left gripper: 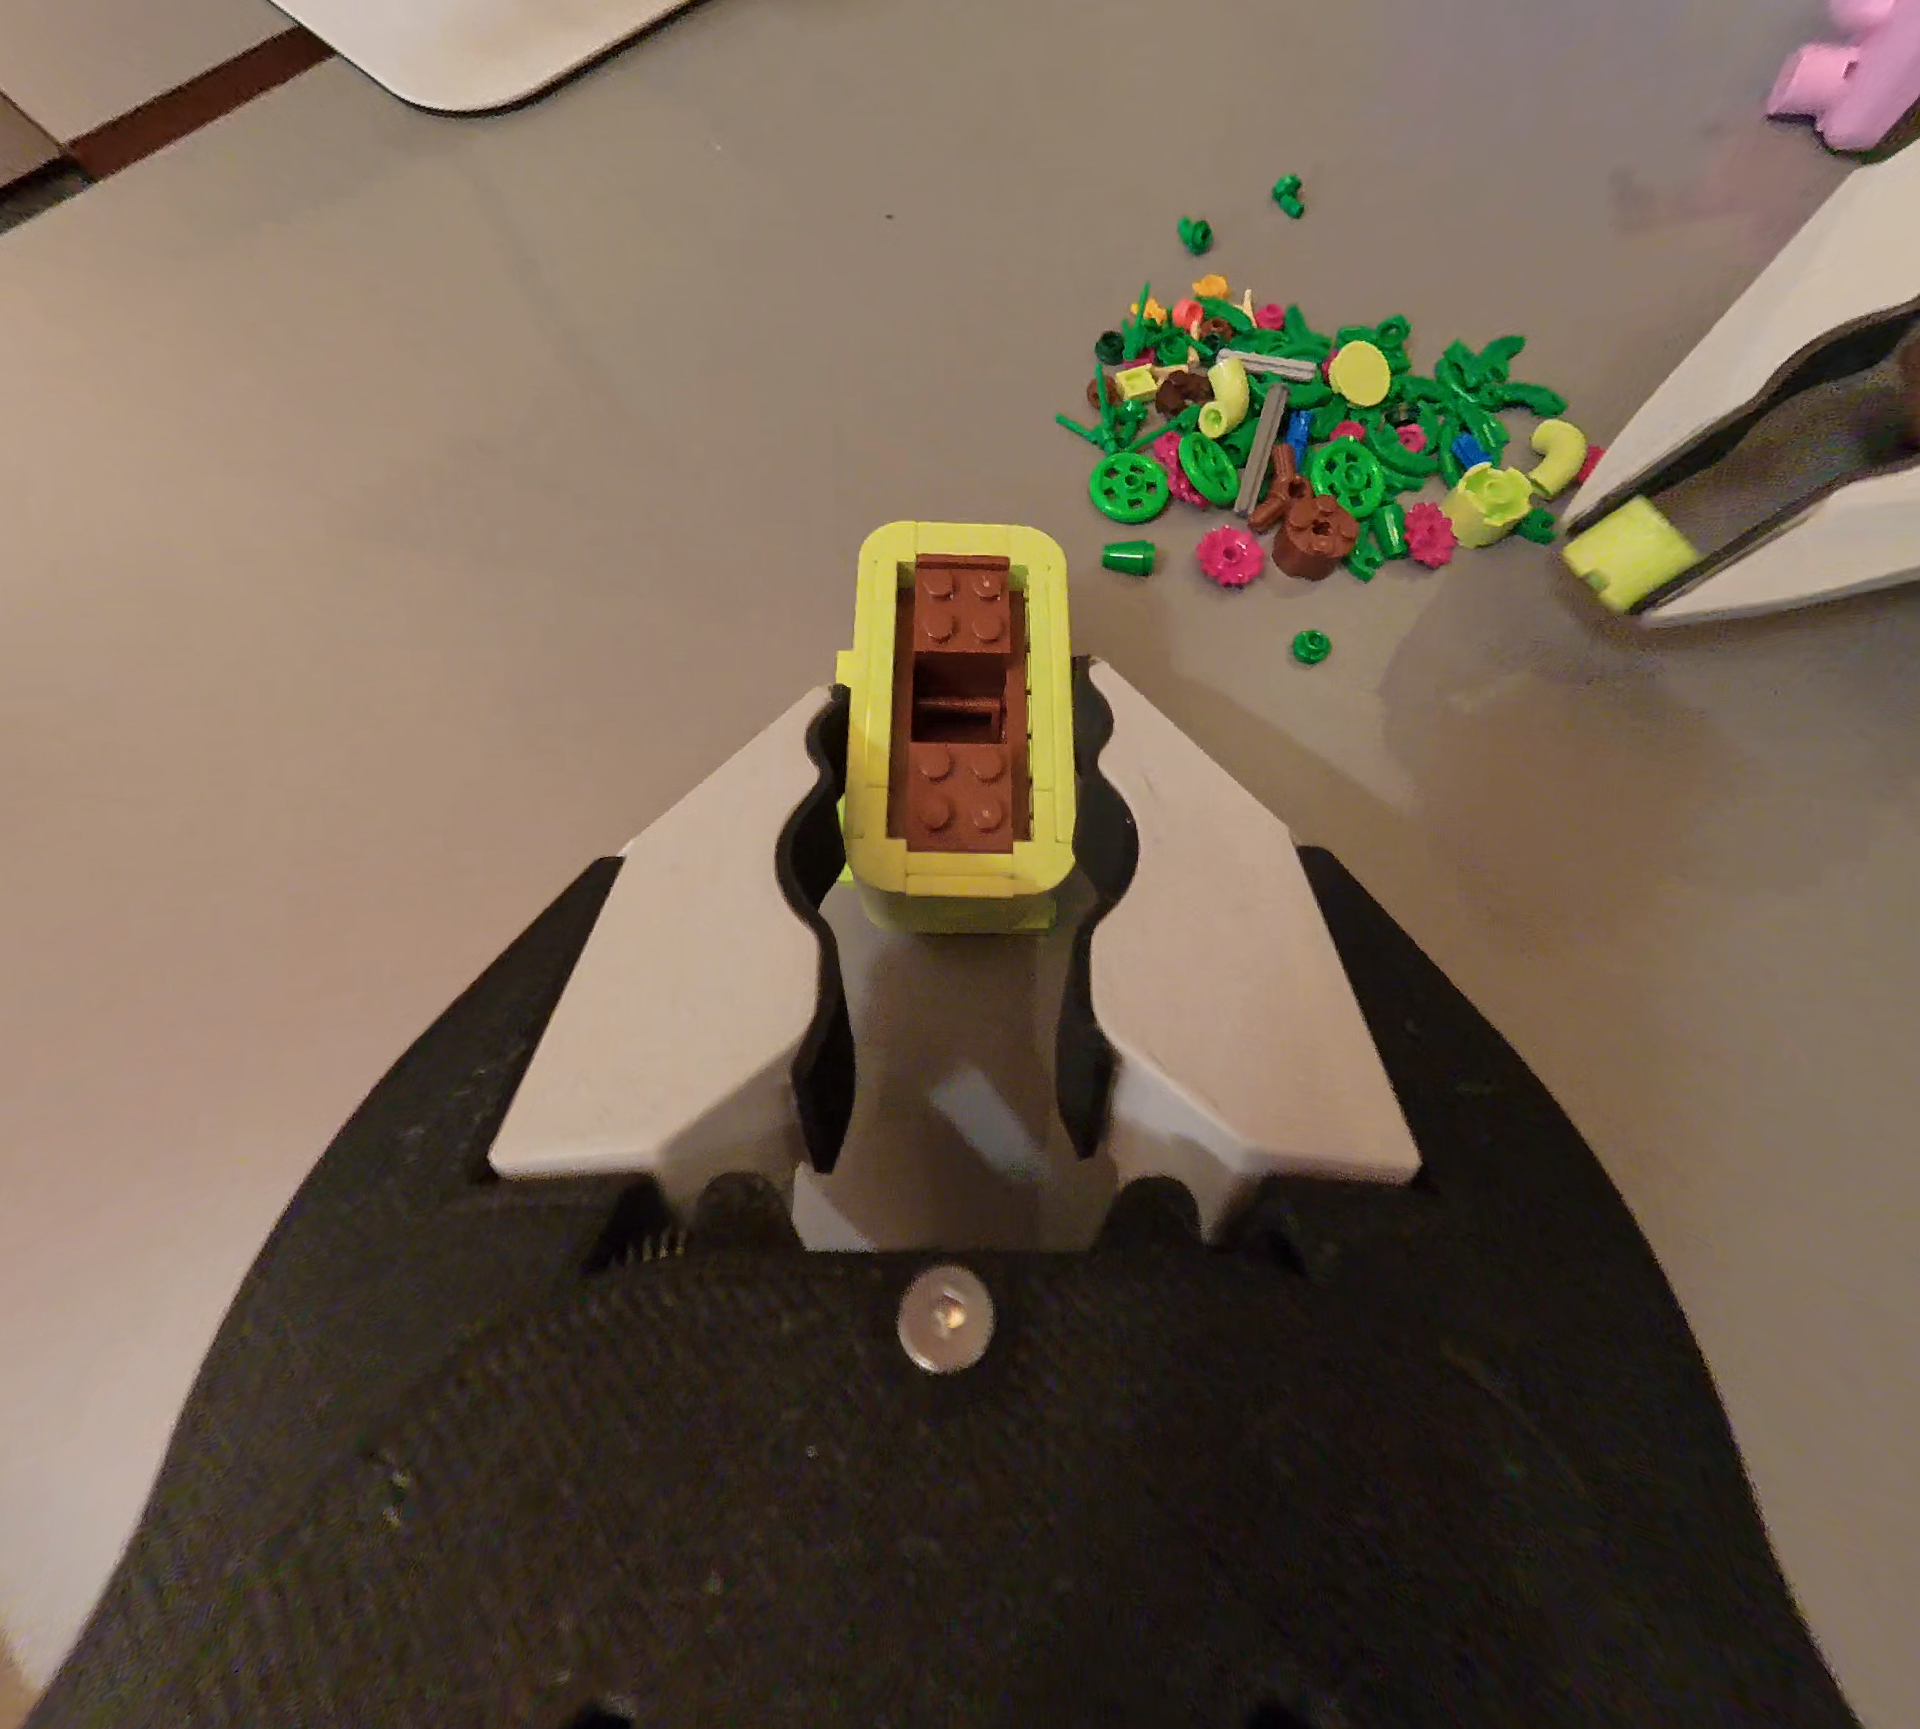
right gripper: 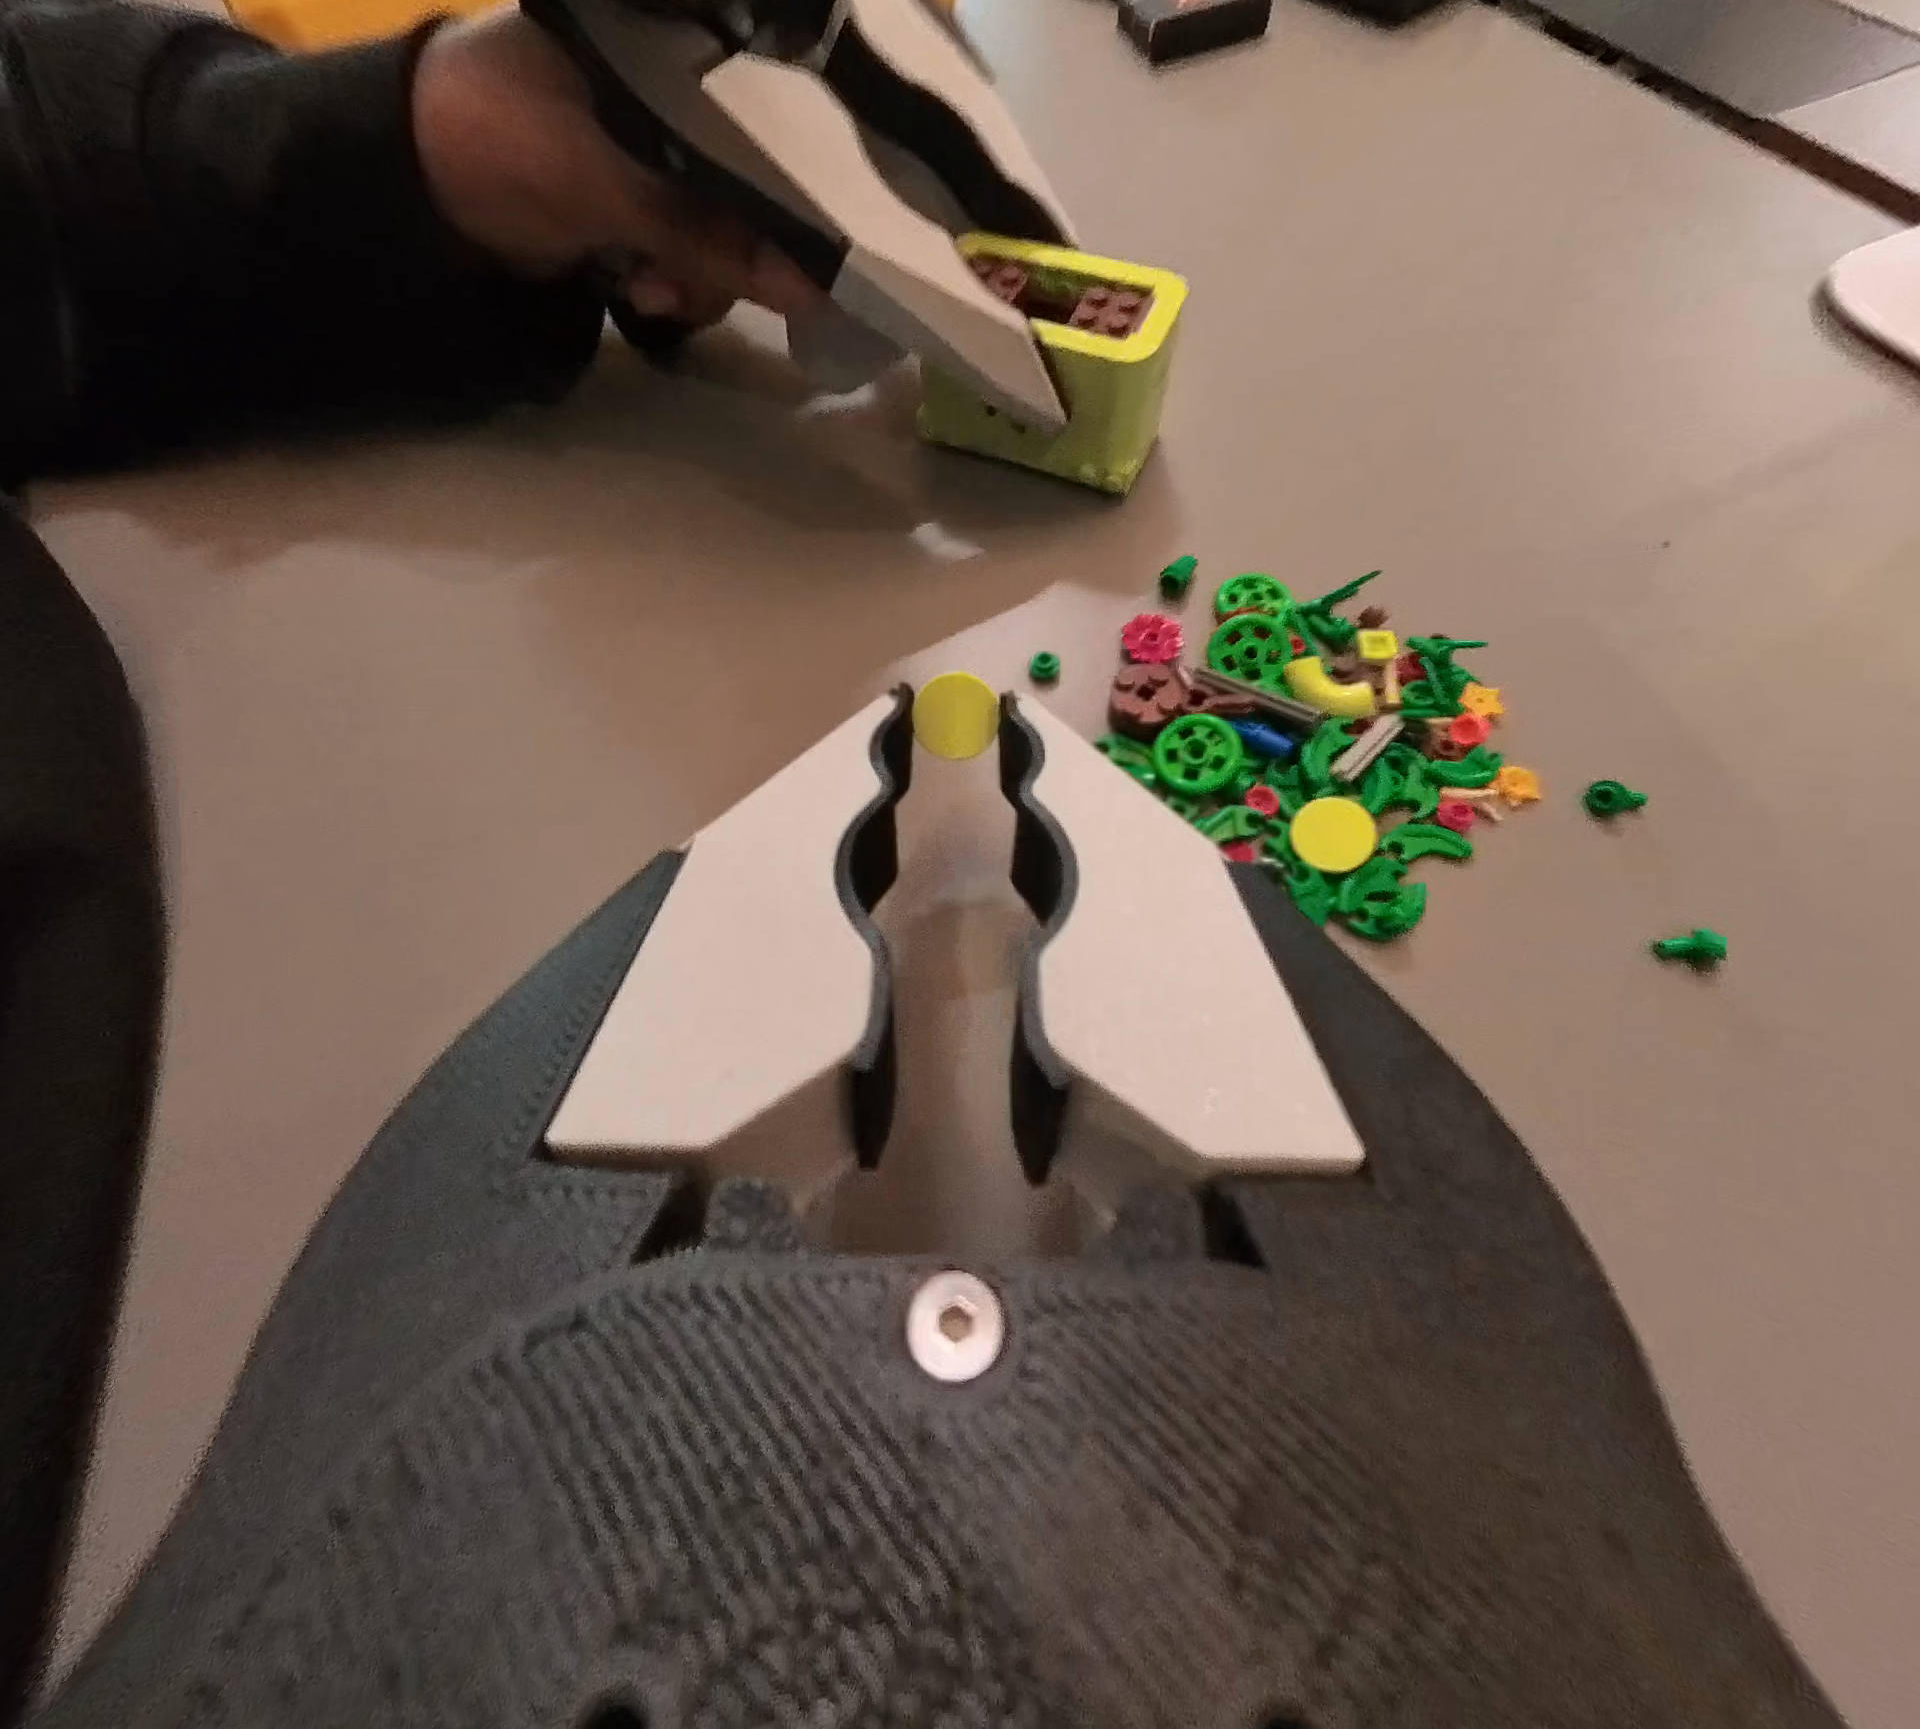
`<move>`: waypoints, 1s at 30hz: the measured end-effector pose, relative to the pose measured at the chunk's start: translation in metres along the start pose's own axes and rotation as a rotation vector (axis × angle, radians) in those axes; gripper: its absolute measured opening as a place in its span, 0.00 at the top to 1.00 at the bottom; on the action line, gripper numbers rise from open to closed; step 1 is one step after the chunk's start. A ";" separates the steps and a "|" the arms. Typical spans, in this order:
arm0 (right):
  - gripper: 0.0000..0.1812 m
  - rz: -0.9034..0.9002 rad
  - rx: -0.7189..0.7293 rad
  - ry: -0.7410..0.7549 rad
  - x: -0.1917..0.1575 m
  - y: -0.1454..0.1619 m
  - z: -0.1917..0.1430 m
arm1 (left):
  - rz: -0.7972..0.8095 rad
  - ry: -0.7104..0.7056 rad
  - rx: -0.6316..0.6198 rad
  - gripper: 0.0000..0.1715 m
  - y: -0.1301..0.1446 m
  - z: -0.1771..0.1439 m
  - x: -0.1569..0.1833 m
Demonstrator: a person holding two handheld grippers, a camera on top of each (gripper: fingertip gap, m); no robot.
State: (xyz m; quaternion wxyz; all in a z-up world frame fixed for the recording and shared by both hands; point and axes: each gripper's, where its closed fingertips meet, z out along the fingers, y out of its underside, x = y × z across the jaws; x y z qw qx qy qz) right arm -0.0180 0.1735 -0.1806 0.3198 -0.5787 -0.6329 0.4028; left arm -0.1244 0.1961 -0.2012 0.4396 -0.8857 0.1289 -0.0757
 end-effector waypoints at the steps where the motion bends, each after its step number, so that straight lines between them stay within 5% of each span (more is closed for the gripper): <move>1: 0.92 -0.018 -0.031 -0.004 -0.003 0.004 0.003 | -0.001 0.009 -0.001 0.77 0.000 0.000 0.002; 7: 0.92 -0.048 -0.220 -0.025 -0.010 0.032 0.016 | -0.004 0.077 -0.007 0.72 0.000 -0.005 0.010; 11: 0.88 -0.055 -0.220 -0.011 -0.009 0.032 0.016 | 0.008 0.049 0.072 0.58 -0.014 -0.015 0.006; 15: 0.84 -0.039 -0.208 -0.016 -0.008 0.030 0.015 | 0.031 0.064 0.176 0.58 -0.031 -0.026 0.014; 21: 0.92 -0.035 -0.183 -0.025 -0.008 0.027 0.013 | 0.112 0.117 0.347 0.58 -0.062 -0.048 0.051; 26: 0.92 0.063 0.032 -0.032 0.000 -0.005 -0.001 | 0.162 0.254 0.328 0.59 -0.056 -0.042 0.103; 30: 0.92 0.254 0.278 -0.239 -0.010 -0.038 -0.022 | 0.278 0.190 0.245 0.75 -0.038 -0.025 0.110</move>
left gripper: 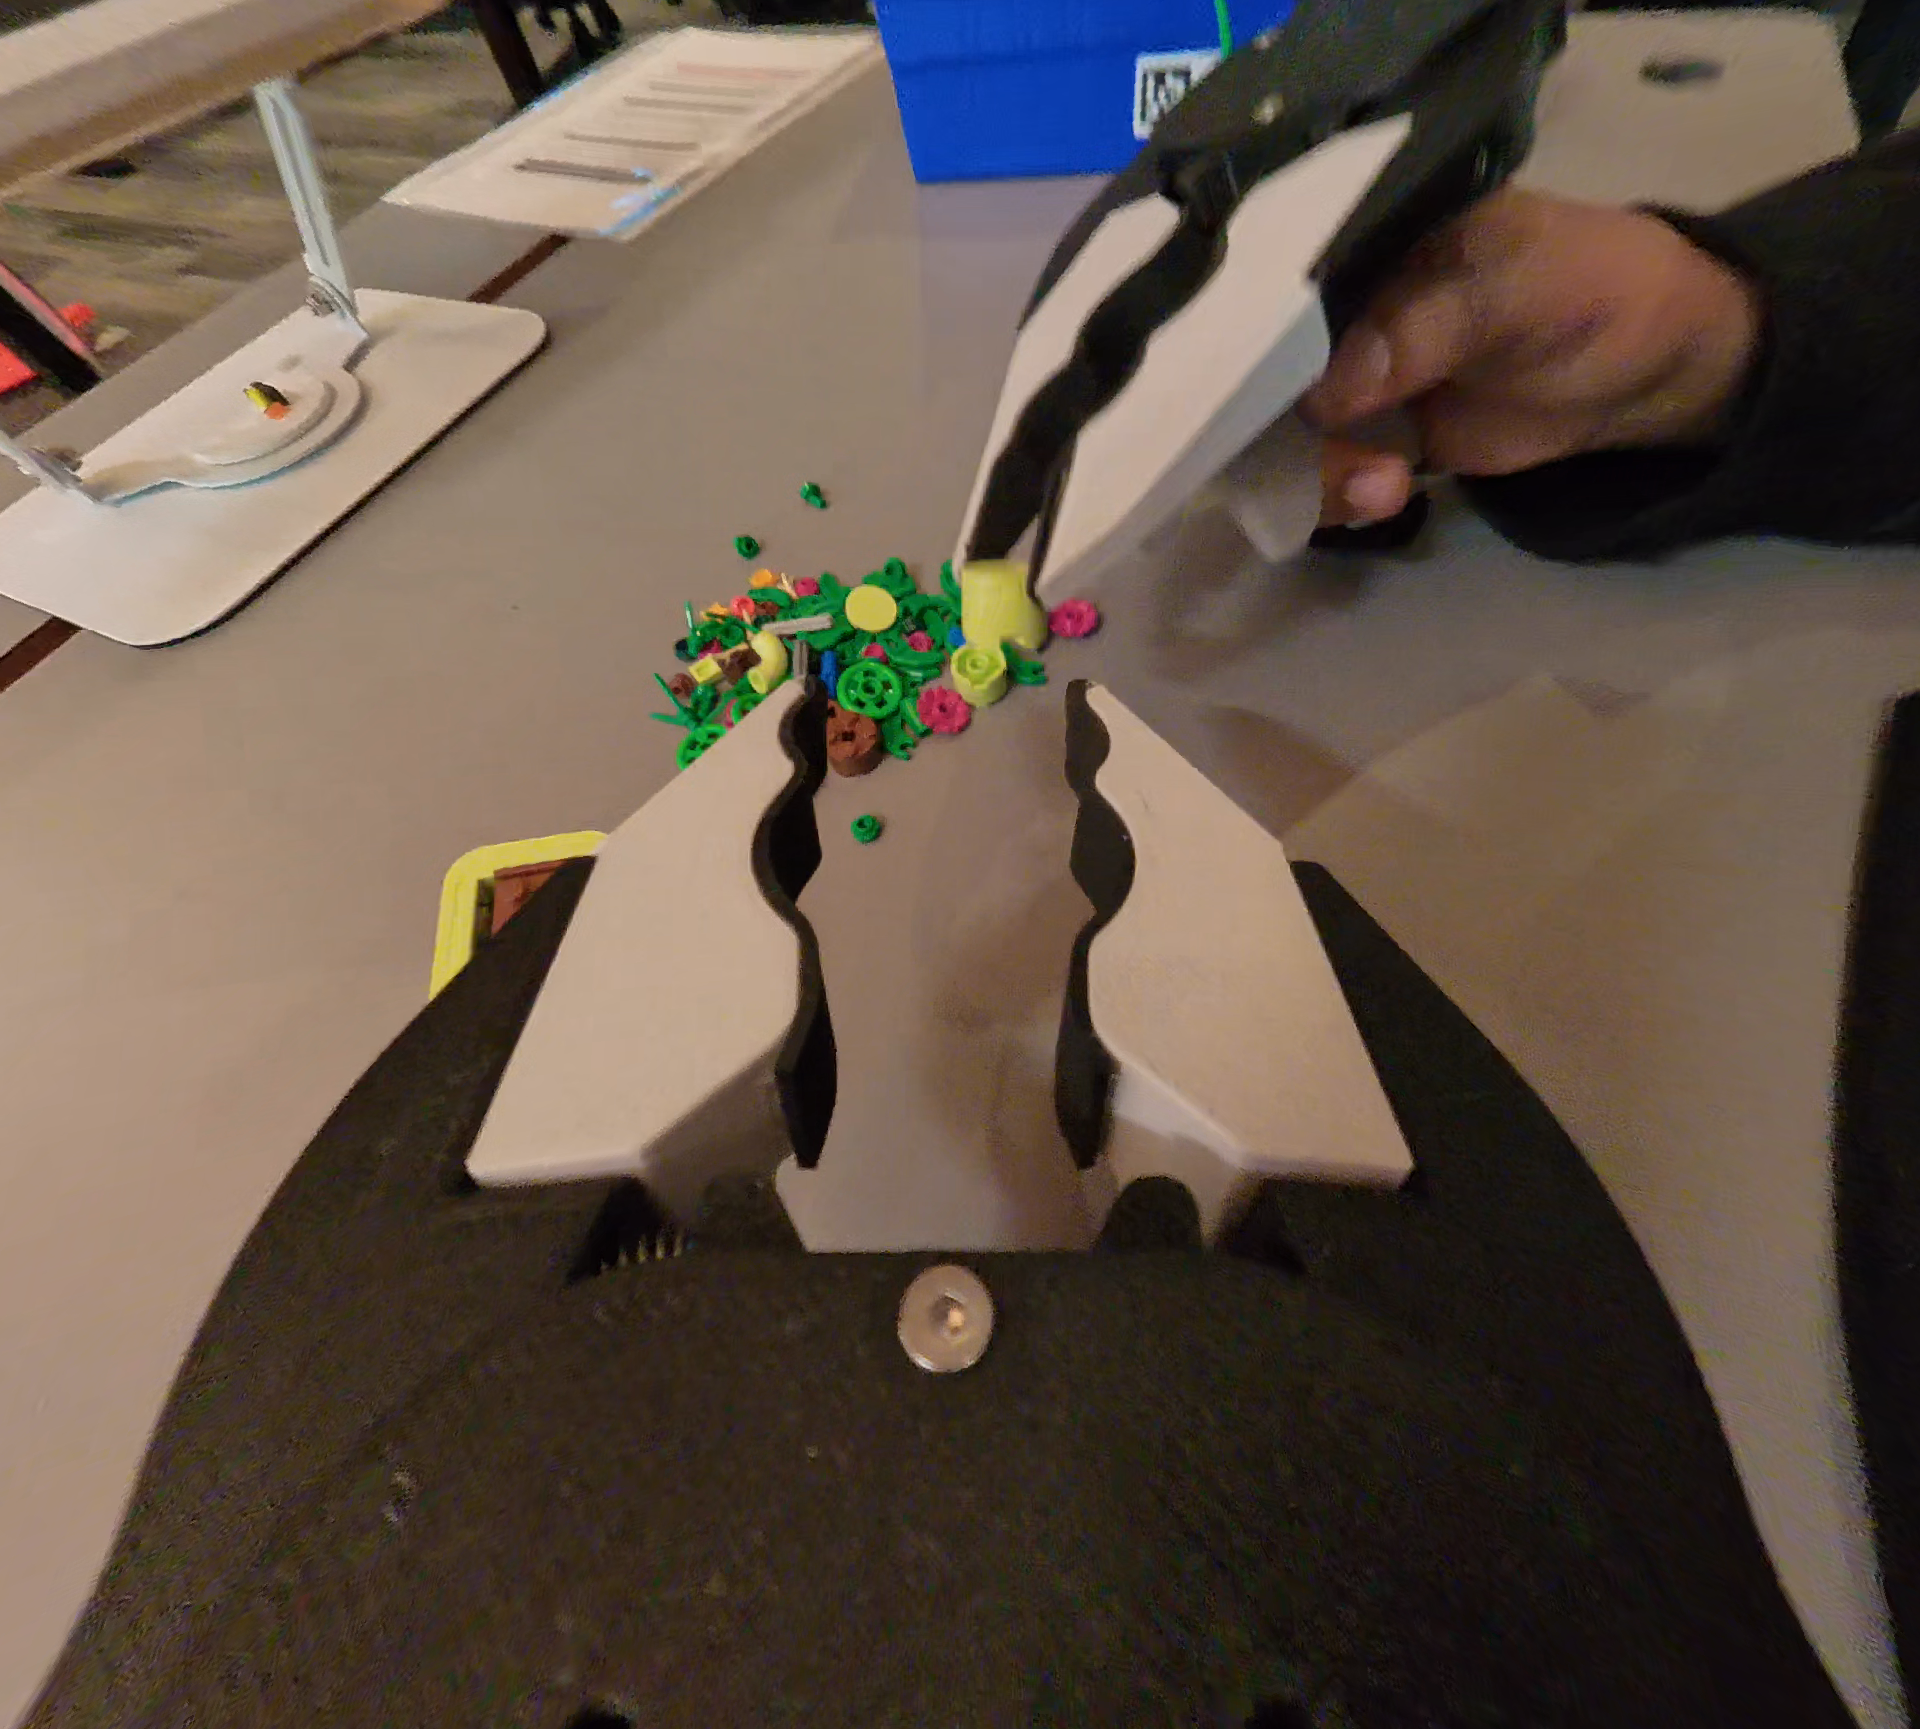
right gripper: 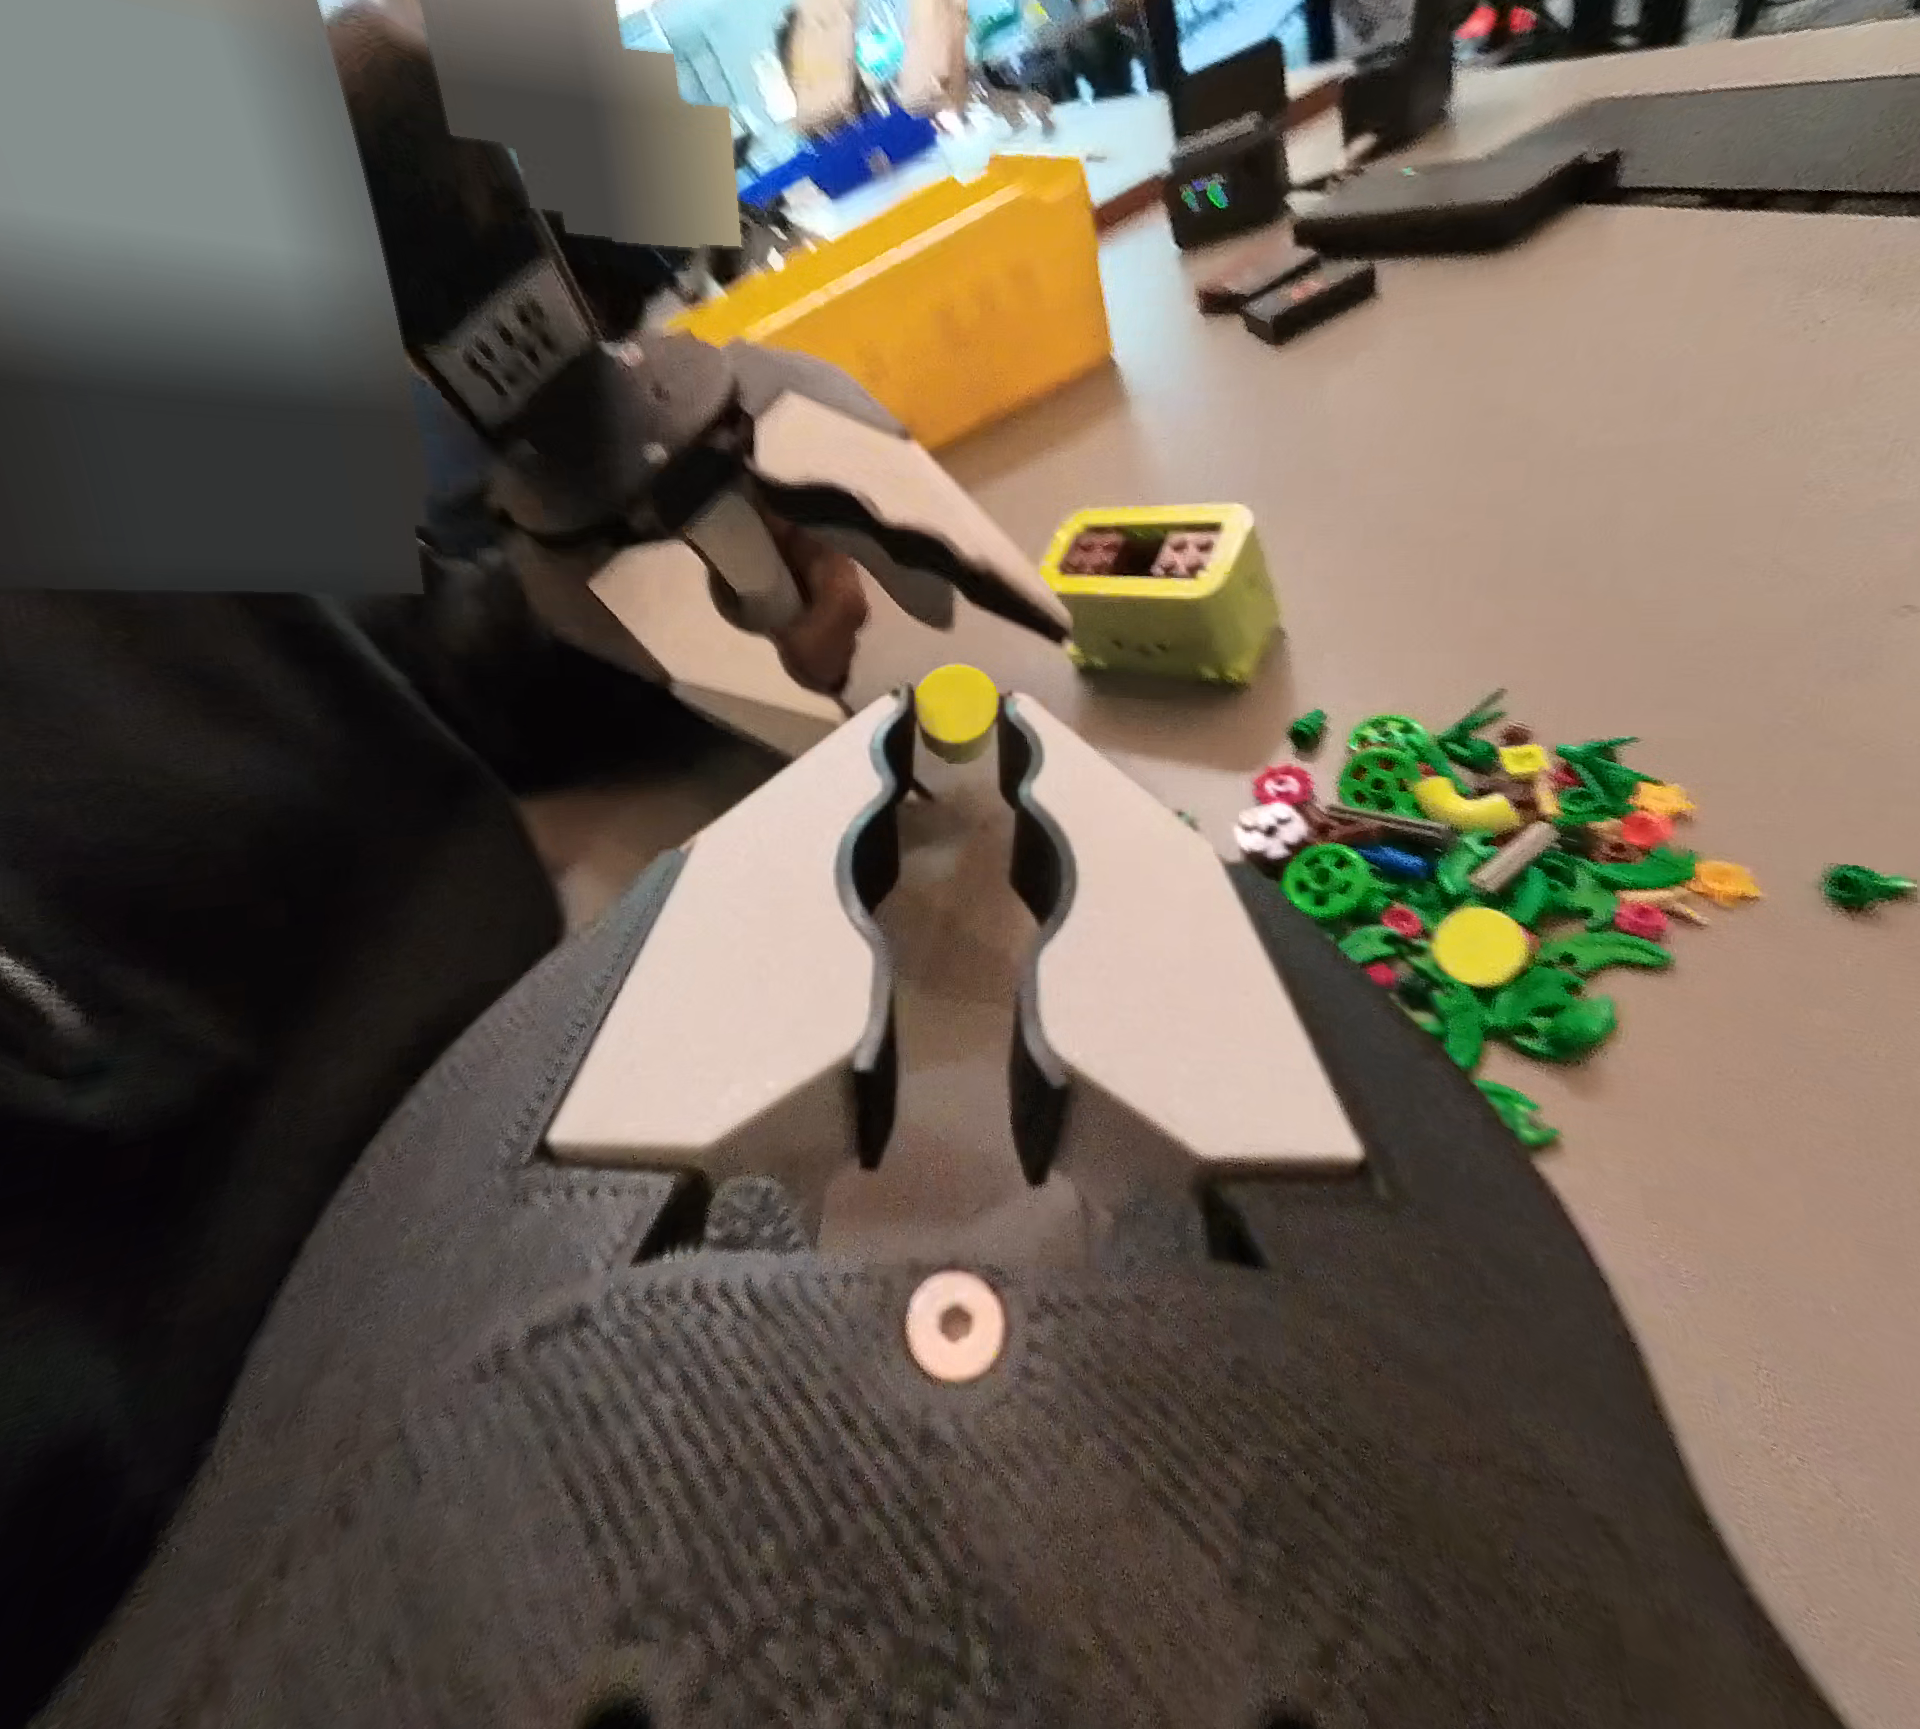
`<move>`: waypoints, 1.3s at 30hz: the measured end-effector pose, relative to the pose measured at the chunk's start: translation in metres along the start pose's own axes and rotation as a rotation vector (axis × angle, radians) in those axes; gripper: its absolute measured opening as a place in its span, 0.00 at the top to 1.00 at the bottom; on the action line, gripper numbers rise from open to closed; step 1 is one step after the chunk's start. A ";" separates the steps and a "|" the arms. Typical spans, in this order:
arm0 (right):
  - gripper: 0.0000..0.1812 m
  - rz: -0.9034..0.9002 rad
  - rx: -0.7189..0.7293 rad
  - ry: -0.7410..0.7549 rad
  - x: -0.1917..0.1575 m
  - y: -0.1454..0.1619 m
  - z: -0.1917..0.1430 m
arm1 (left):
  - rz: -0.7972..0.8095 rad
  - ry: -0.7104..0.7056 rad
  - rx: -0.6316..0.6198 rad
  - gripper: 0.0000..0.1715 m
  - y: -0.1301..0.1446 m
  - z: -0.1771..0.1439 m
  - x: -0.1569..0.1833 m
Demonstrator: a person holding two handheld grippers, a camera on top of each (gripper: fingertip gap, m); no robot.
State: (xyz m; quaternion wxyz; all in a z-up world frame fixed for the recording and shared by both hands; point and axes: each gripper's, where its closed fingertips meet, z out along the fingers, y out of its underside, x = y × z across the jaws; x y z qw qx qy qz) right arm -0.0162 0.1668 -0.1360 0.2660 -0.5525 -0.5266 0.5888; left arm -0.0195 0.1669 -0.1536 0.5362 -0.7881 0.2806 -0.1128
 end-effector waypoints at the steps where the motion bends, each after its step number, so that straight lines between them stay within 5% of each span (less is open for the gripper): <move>1: 0.92 0.033 0.031 -0.038 -0.003 -0.004 -0.001 | 0.013 -0.001 -0.013 0.76 0.001 0.001 0.002; 6: 0.92 0.128 0.072 -0.142 -0.014 -0.007 0.004 | 0.070 -0.022 0.082 0.79 -0.016 -0.006 0.007; 11: 0.93 0.218 0.111 -0.167 -0.014 -0.009 0.008 | 0.176 -0.087 0.111 0.93 -0.022 -0.011 0.006; 18: 0.89 0.305 0.129 -0.244 -0.017 -0.010 0.005 | 0.095 -0.017 0.100 0.93 -0.021 -0.013 0.004; 28: 0.91 0.192 0.051 -0.186 -0.018 -0.002 0.006 | 0.276 -0.073 0.055 0.94 -0.016 -0.010 0.012; 35: 0.93 0.115 -0.013 -0.183 -0.023 0.004 0.004 | 0.250 -0.006 0.068 0.93 -0.016 -0.010 0.020; 39: 0.93 0.151 -0.049 -0.260 -0.030 0.006 0.000 | 0.071 0.148 0.077 0.93 -0.016 -0.013 0.028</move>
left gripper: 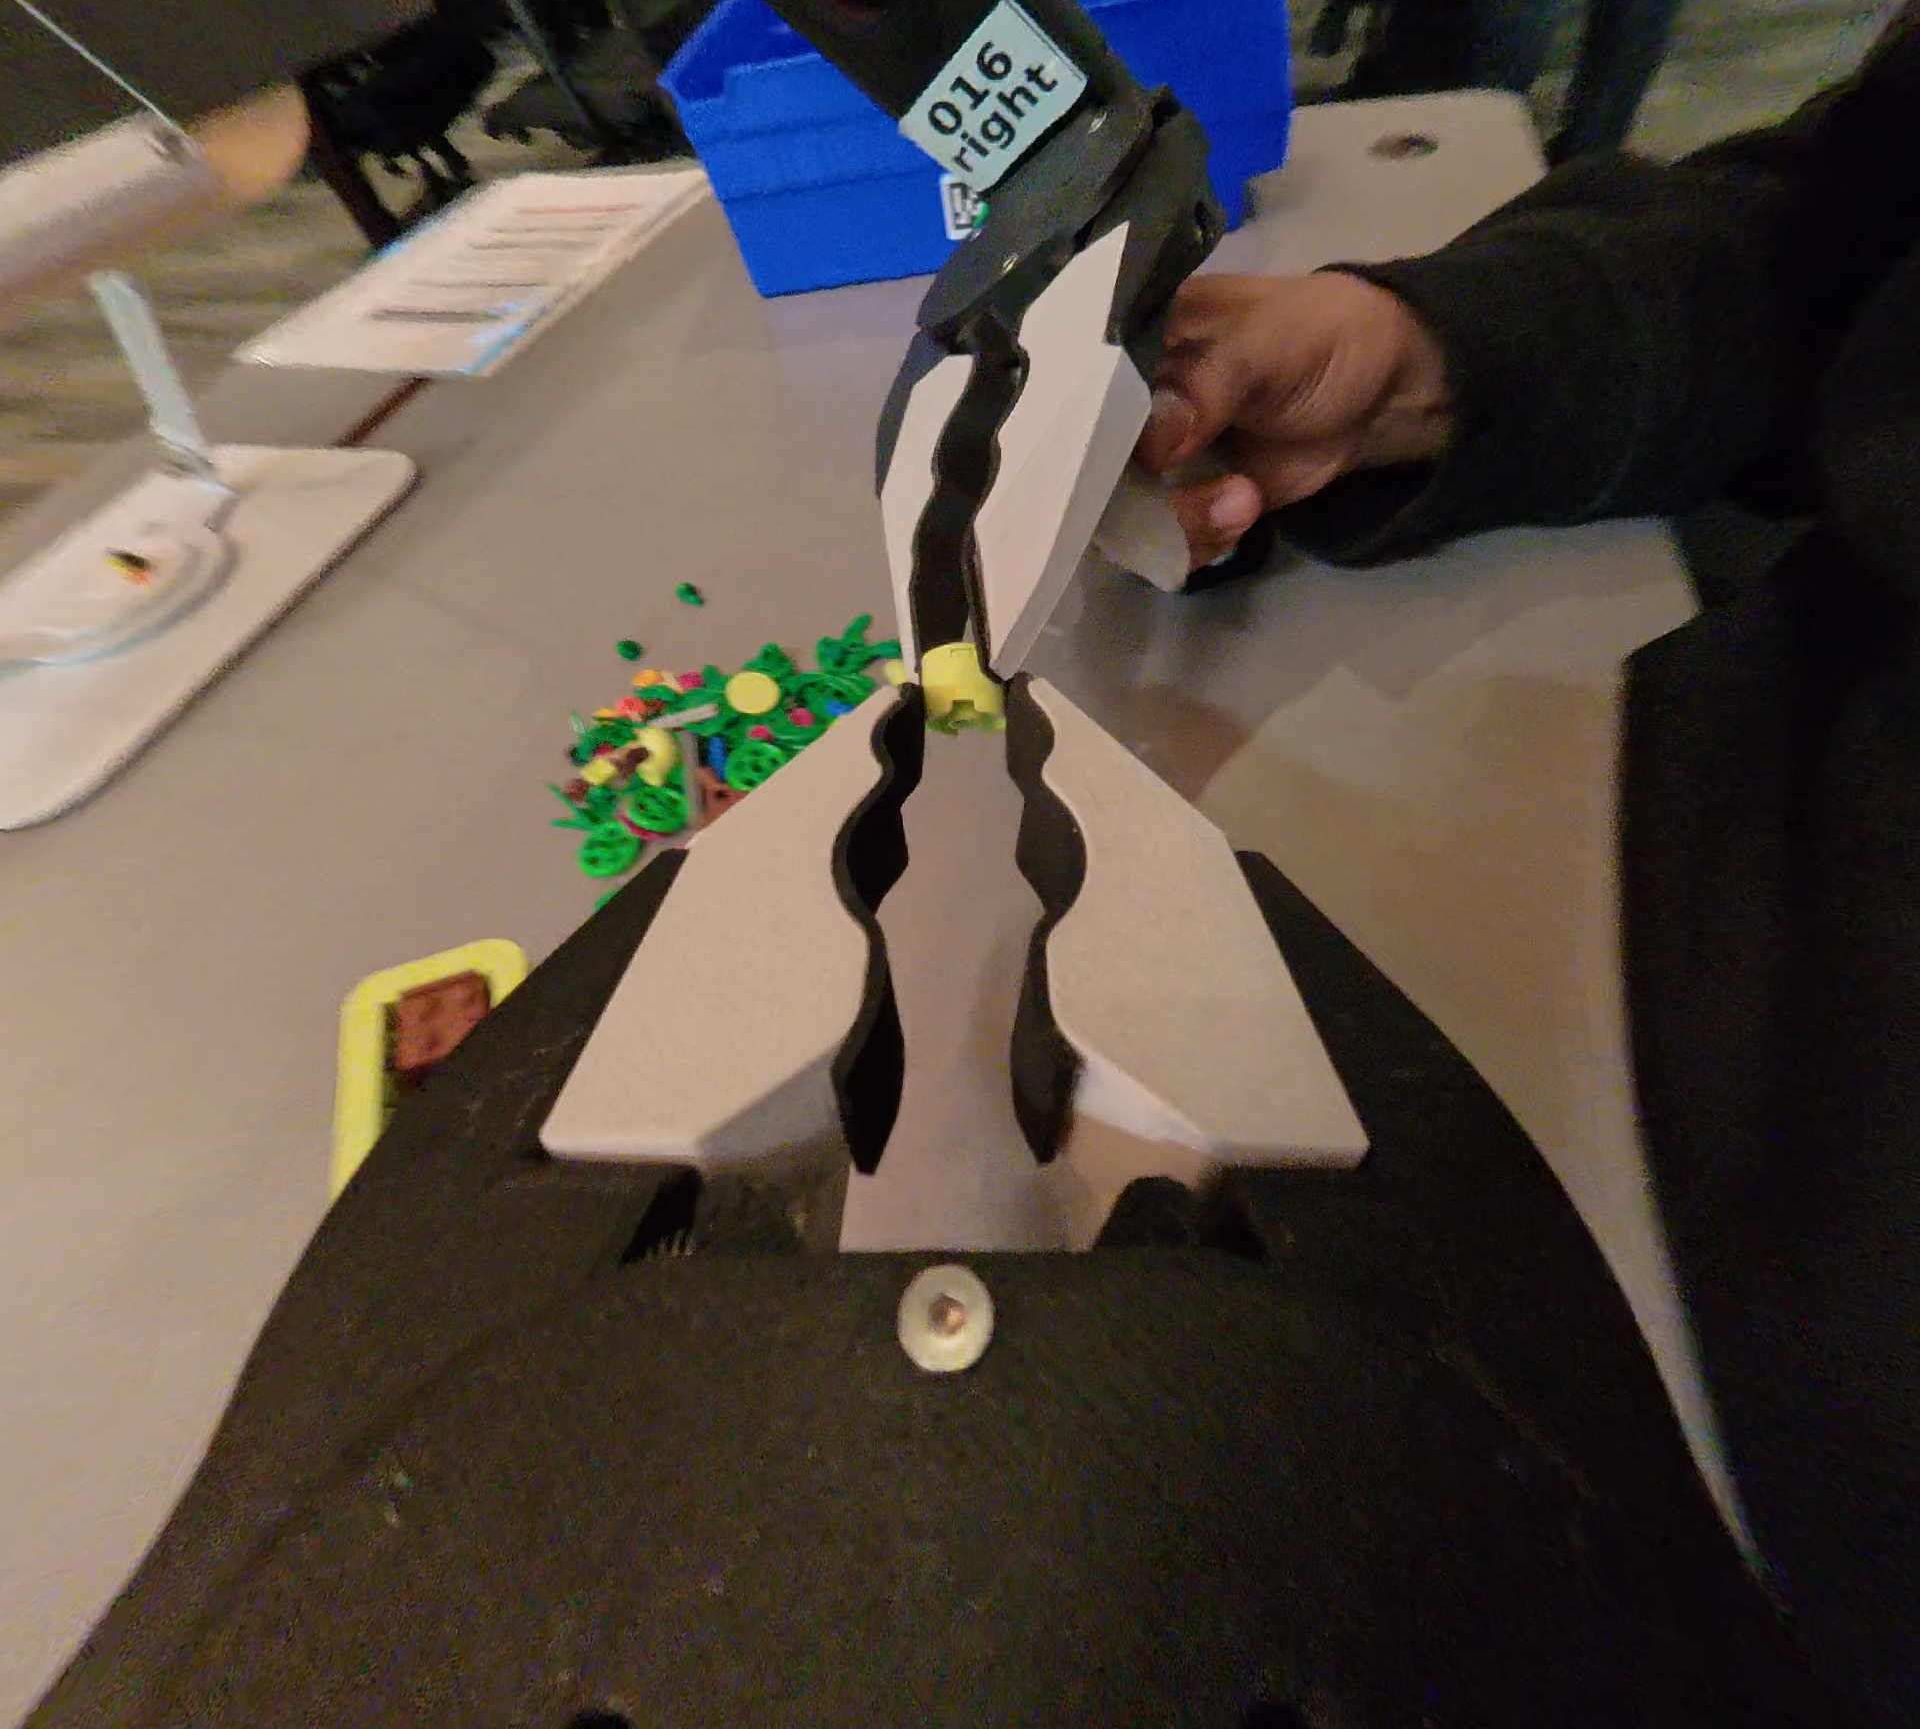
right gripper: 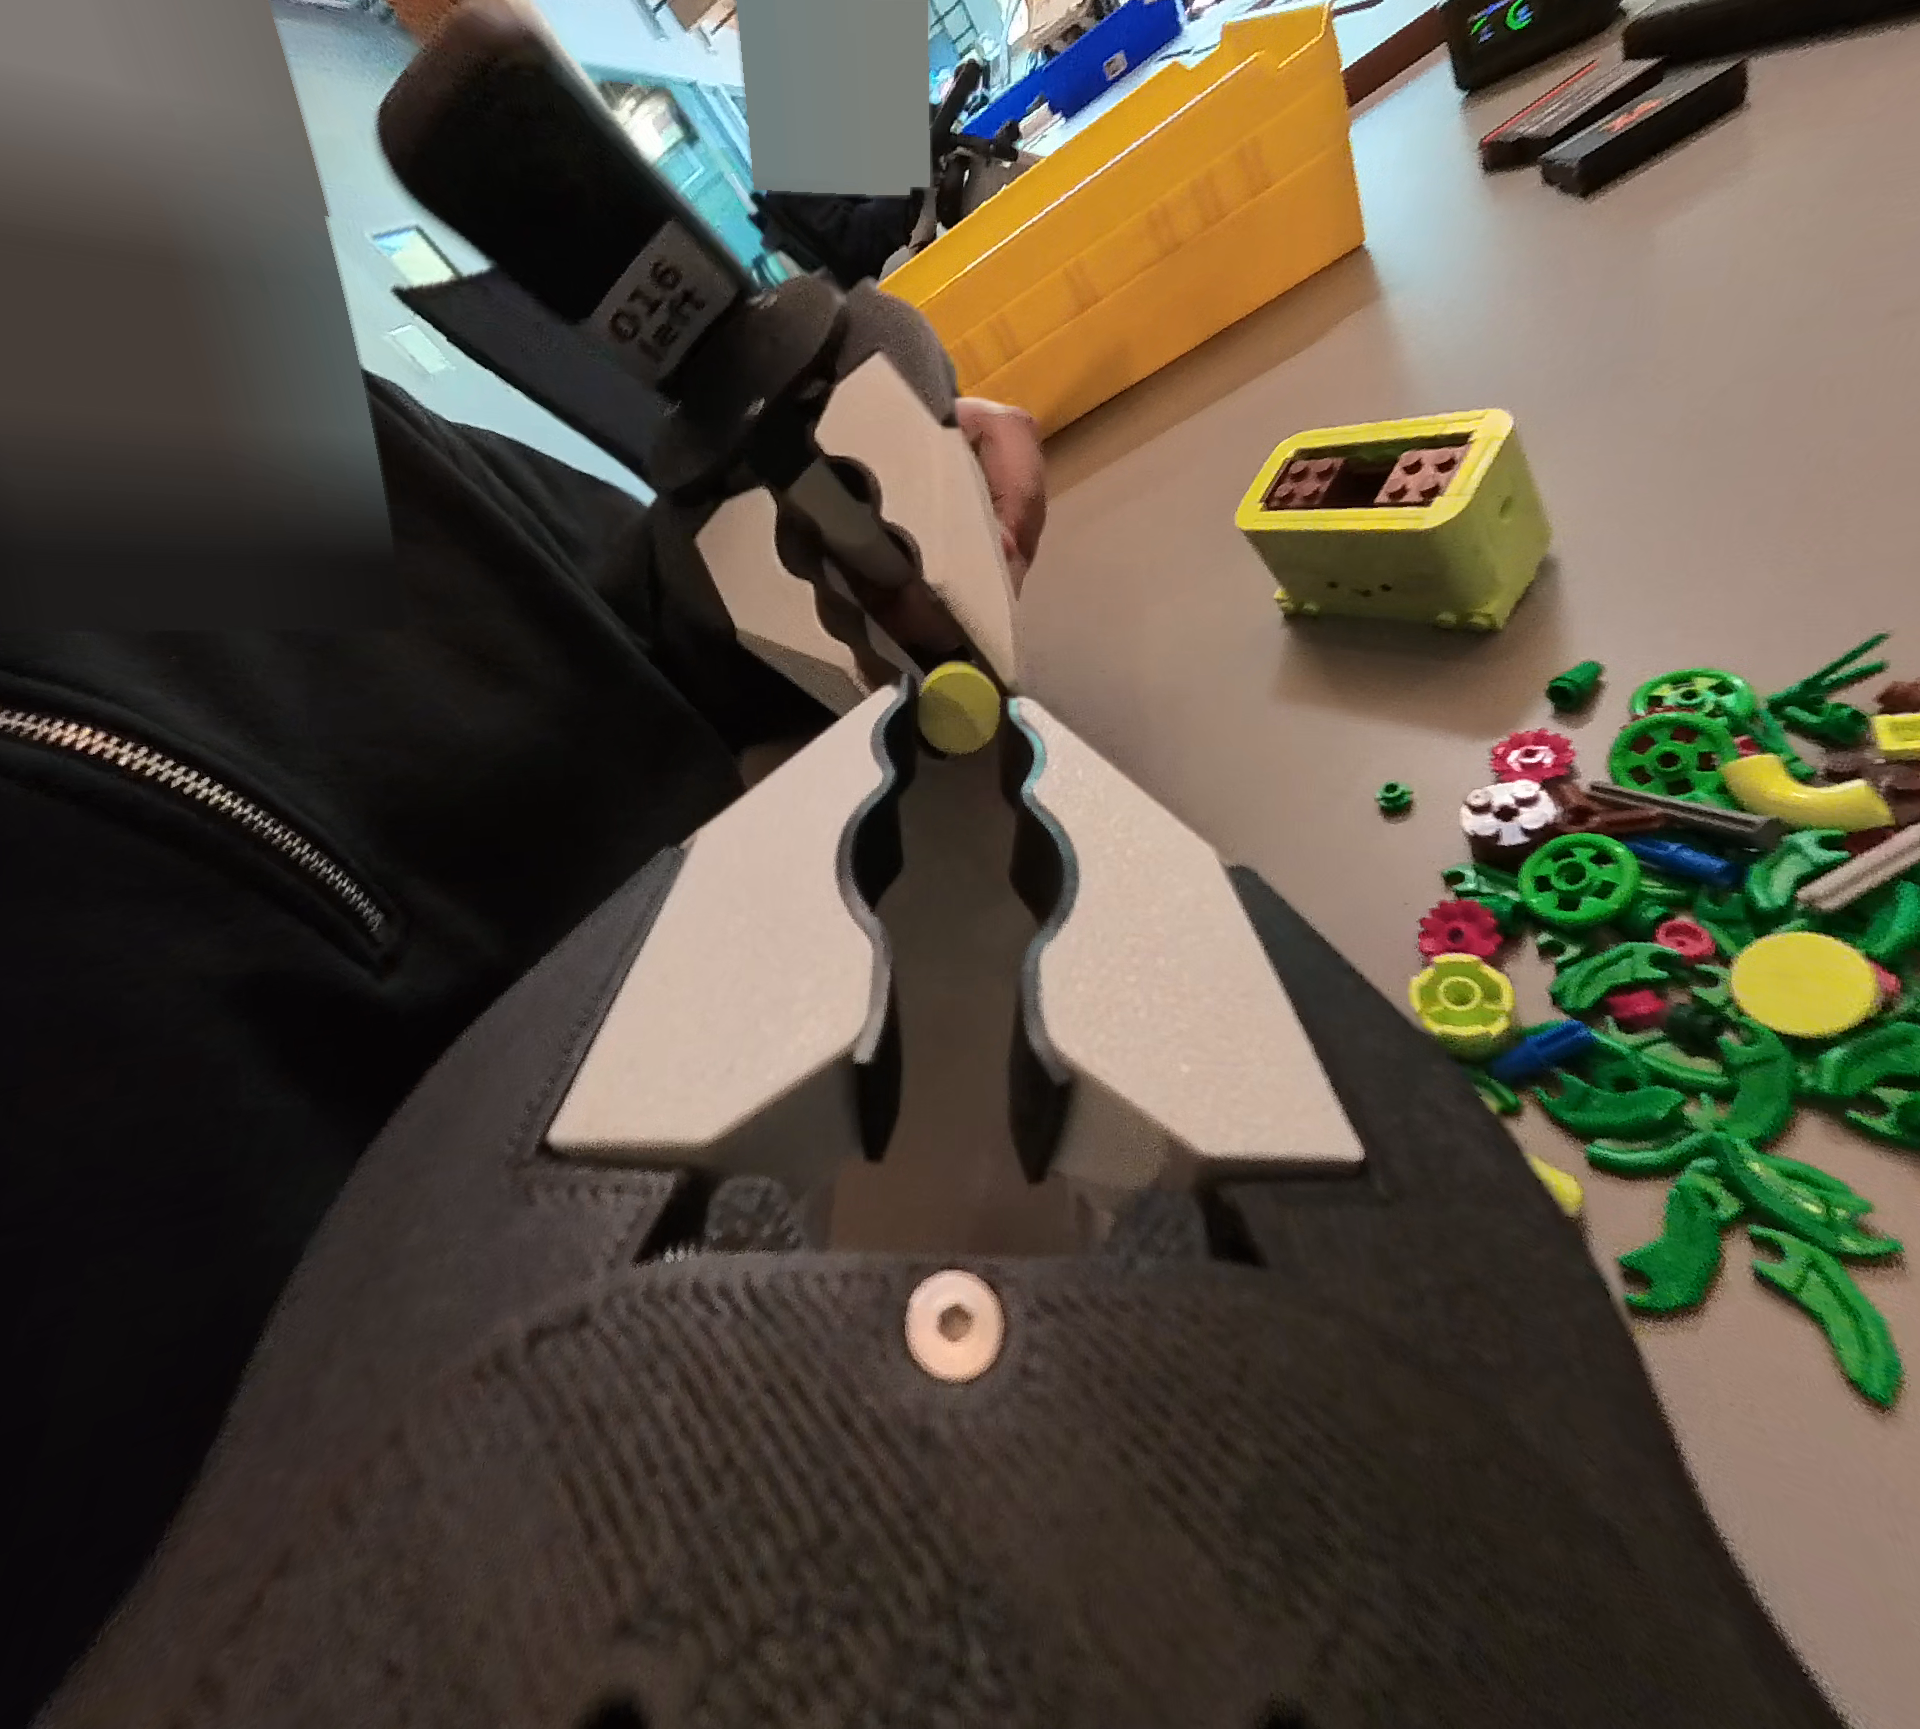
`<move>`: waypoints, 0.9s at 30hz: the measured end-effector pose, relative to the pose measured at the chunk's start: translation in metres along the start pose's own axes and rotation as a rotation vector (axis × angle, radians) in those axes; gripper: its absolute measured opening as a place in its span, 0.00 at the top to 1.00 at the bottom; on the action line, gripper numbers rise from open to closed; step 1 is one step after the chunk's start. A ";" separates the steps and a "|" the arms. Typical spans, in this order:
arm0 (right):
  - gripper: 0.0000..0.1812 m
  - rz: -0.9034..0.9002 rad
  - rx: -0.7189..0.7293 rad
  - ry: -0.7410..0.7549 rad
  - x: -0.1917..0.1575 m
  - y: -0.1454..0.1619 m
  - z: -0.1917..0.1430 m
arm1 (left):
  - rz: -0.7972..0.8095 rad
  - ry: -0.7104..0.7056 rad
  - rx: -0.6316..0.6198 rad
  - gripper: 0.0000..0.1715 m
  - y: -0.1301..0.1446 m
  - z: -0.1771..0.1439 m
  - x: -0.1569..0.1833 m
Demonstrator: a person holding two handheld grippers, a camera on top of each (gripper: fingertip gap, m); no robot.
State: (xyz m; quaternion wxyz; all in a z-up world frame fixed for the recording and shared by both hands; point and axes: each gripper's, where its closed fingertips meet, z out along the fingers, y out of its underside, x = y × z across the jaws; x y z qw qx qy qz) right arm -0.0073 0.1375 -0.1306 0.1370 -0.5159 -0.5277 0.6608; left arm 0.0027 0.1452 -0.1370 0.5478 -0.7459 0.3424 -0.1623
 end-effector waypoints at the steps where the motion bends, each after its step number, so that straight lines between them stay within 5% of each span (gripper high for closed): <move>1: 0.93 -0.003 -0.013 -0.004 0.000 0.002 0.000 | -0.050 0.040 -0.003 0.93 0.001 0.000 0.002; 10: 0.92 -0.092 -0.068 -0.060 -0.012 0.009 0.001 | -0.371 0.313 0.025 0.93 0.001 -0.008 0.015; 13: 0.93 -0.081 0.060 -0.041 -0.004 -0.015 -0.024 | -0.523 0.429 0.077 0.93 0.000 -0.017 0.015; 18: 0.92 -0.128 -0.030 0.084 0.012 -0.002 -0.019 | -0.427 0.332 0.047 0.93 0.006 -0.012 0.008; 27: 0.93 -0.360 -0.277 0.741 0.092 0.013 -0.048 | -0.144 0.013 -0.118 0.93 0.038 0.006 -0.019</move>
